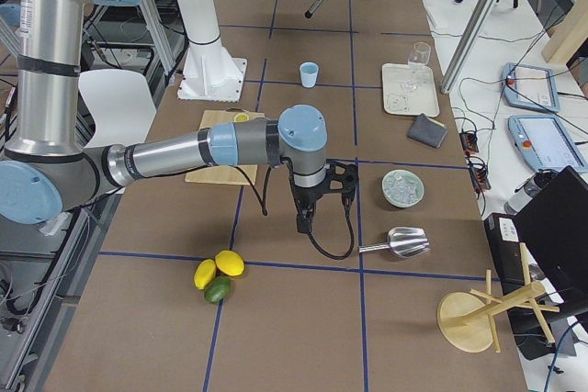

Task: Squeeze lemon into cup
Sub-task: 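Lift the muddler out of the cup and carry it back with the left gripper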

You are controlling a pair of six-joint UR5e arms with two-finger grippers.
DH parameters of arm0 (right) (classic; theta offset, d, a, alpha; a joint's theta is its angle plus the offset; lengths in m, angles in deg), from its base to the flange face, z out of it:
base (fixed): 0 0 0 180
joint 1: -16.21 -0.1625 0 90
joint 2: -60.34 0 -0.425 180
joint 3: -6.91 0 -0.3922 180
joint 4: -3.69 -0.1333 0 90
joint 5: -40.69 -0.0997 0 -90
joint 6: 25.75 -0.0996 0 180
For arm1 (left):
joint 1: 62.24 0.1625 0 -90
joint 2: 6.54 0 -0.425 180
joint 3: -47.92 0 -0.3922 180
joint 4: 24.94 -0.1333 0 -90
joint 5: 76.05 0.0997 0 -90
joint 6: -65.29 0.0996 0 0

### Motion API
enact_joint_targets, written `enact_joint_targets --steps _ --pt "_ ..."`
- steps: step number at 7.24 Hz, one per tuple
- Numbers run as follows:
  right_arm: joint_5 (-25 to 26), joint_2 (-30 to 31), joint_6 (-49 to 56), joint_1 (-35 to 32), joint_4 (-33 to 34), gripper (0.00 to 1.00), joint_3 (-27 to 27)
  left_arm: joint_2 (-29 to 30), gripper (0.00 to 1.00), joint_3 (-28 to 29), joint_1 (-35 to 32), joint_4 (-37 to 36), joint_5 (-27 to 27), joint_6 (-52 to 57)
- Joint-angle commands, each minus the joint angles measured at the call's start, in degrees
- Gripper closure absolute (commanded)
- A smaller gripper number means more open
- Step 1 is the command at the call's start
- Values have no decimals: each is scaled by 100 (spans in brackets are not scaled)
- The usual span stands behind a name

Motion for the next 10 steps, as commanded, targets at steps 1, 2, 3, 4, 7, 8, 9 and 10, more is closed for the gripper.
enact_joint_targets --steps 1,2,3,4,7,8,9,10 --pt "7 -7 16 4 0 0 -8 52 100 -195 -931 -1419 -1957 -464" --pt "8 -7 25 4 0 0 -8 -18 100 -116 -1222 -1839 -3098 -848" --pt "8 -7 42 4 0 0 -8 -27 100 -63 -1555 -2113 -3615 -973" --pt "8 -16 51 4 -9 0 1 -167 100 -37 -1680 -2420 -3663 -1027" --pt "-1 -16 51 12 -9 0 28 -177 100 664 -1726 -3109 -3681 -1054" --pt "-1 -16 34 12 -157 0 19 -151 100 1119 -1717 -3109 -3699 -1045" --pt "-19 10 7 4 -280 0 19 -90 100 1507 -1673 -3100 -3699 -1045" --pt "-19 19 16 4 -281 0 19 -11 100 1676 -1664 -3118 -3734 -1045"
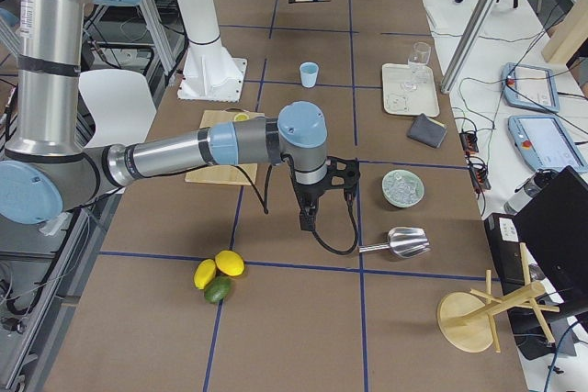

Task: Squeeze lemon into cup
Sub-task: 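Lift the muddler out of the cup and carry it back with the left gripper, then lower the muddler onto the table and open the left gripper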

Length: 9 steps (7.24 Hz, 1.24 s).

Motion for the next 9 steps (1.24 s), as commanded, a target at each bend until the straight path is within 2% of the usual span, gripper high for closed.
enact_joint_targets --steps 1,4,8,9 --pt "-6 15 -13 -4 -58 0 -10 171 100 506 22 -17 -177 -25" --pt "3 -2 -14 -4 -67 0 -10 768 100 1384 31 -8 -188 -368" --pt "3 -2 -14 -4 -67 0 -27 944 100 1570 48 53 -153 -290" --pt "3 -2 -5 -4 -67 0 -36 1006 100 1580 135 36 30 -281"
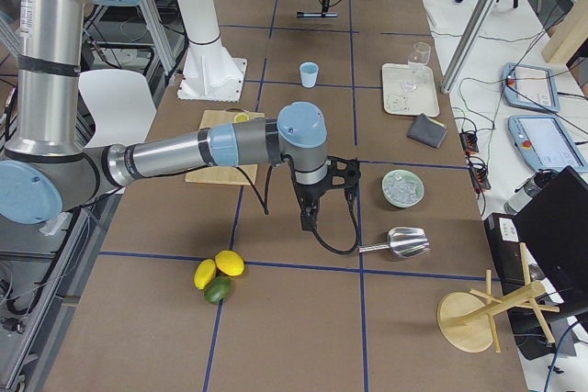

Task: Squeeze lemon into cup
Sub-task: 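Lower the muddler onto the table and open the left gripper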

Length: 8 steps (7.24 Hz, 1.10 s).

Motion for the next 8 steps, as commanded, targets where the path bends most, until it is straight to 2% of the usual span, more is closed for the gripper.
enact_joint_targets --steps 1,4,5,6,8 --pt "9 0 7 7 9 0 -10 77 100 55 128 9 253 19" --pt "9 0 -2 -1 0 0 -10 68 100 64 199 9 281 19" --pt "9 0 -2 7 0 0 -10 68 48 107 199 18 272 19" --pt "9 0 -2 -1 0 0 -10 60 0 108 199 18 280 -7" --pt "9 -9 -19 7 0 0 -10 51 0 11 173 18 272 -7"
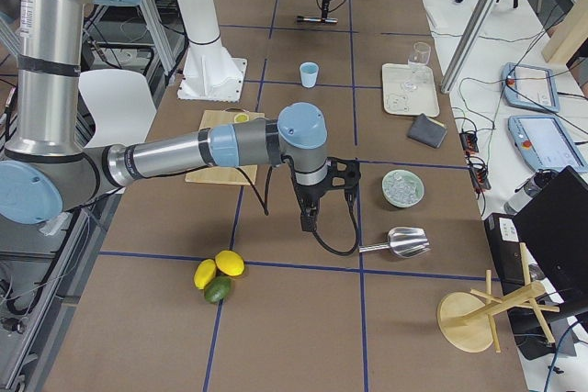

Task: Squeeze lemon into cup
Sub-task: 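Lower the muddler onto the table and open the left gripper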

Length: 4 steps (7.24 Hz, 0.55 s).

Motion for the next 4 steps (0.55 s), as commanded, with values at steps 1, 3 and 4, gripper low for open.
enact_joint_targets --steps 1,3,4 --pt "0 -6 -1 6 0 0 0 -8 0 -302 -55 0 -24 -4" --pt "0 -15 -10 6 0 0 -9 10 0 -768 -640 -26 -94 48" --pt "0 -15 -10 6 0 0 -9 1 0 -926 -879 -61 -85 284"
